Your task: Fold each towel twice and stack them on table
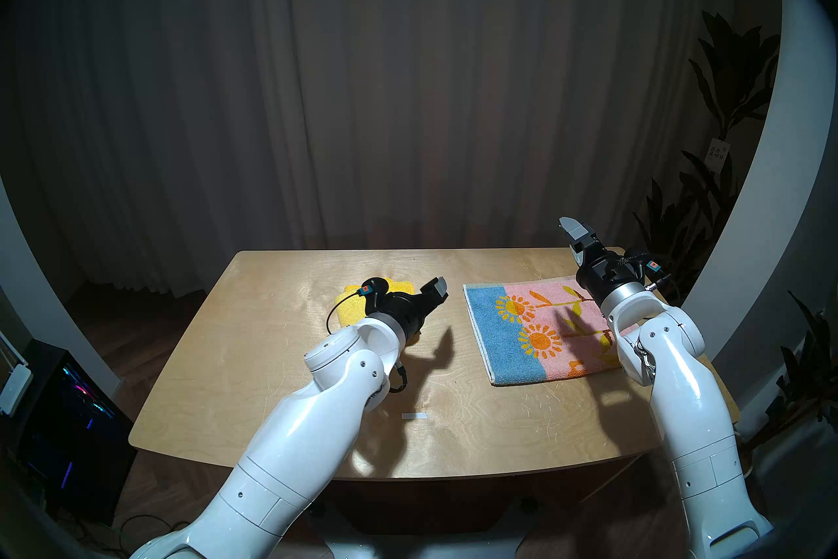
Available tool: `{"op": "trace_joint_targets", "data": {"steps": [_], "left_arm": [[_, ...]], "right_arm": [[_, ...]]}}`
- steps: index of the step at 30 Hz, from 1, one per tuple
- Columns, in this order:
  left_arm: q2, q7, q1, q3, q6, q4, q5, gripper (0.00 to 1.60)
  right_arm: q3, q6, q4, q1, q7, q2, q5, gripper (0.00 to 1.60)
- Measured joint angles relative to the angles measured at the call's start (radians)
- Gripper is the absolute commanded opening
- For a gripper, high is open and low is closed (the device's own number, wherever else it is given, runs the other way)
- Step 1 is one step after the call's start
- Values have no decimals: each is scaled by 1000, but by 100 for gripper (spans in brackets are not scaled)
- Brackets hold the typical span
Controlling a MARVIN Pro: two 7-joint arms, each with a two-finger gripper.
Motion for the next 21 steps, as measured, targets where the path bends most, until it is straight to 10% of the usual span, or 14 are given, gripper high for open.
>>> {"op": "trace_joint_targets", "data": {"steps": [11,21], "left_arm": [[5,-19,89,-126,76,-140,-261,160],[1,78,149,-110,235,-240,-458,160]], "right_arm": [[35,12,-71,-83,-152,-2,11,160],[82,79,-163,-189,-362,6,42,160]]}}
